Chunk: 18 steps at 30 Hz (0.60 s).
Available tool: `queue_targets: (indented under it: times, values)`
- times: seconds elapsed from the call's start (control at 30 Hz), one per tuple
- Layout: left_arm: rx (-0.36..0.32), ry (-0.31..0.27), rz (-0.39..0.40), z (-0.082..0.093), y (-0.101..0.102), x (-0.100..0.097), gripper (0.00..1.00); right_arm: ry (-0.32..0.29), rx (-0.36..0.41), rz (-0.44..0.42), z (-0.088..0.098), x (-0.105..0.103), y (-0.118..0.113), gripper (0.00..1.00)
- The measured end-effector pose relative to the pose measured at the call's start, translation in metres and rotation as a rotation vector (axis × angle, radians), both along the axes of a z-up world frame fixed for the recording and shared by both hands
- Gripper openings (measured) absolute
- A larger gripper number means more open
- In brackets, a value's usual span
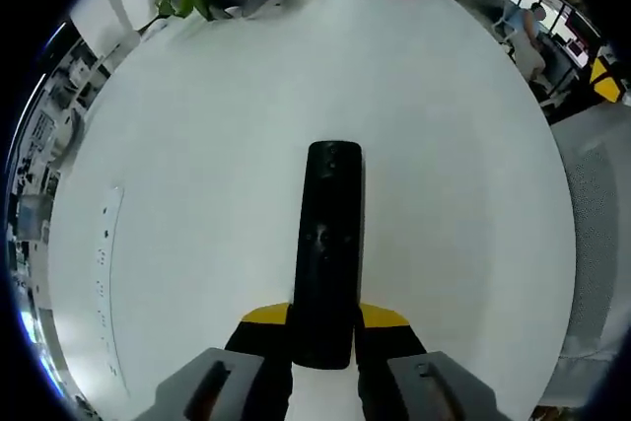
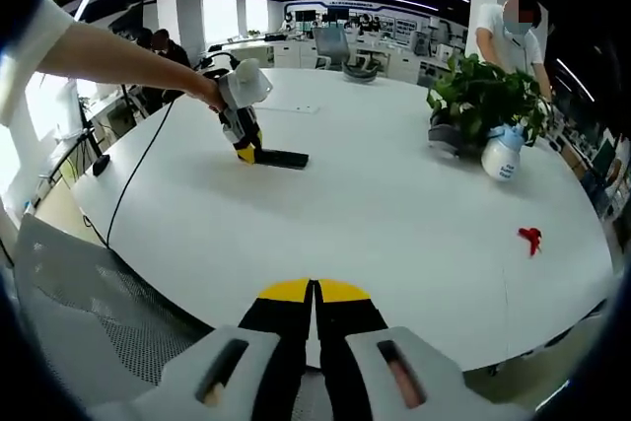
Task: Press the specified remote control buttons in sequence, fully releasing each button before pressing the next.
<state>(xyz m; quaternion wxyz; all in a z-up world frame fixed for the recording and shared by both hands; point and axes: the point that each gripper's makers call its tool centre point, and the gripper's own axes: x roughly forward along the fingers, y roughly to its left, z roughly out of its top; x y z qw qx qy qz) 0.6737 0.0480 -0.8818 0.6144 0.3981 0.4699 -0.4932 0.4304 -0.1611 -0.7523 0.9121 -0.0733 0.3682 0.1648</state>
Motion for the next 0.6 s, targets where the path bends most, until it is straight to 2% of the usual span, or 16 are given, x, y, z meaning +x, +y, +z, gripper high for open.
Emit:
queue_targets:
  times: [0.6]
  values:
    - [0.083, 0.008, -0.027, 0.0, -0.002, -0.025, 0.23, -0.012, 0.01, 0.013, 0.003, 0.0, 0.002, 0.0]
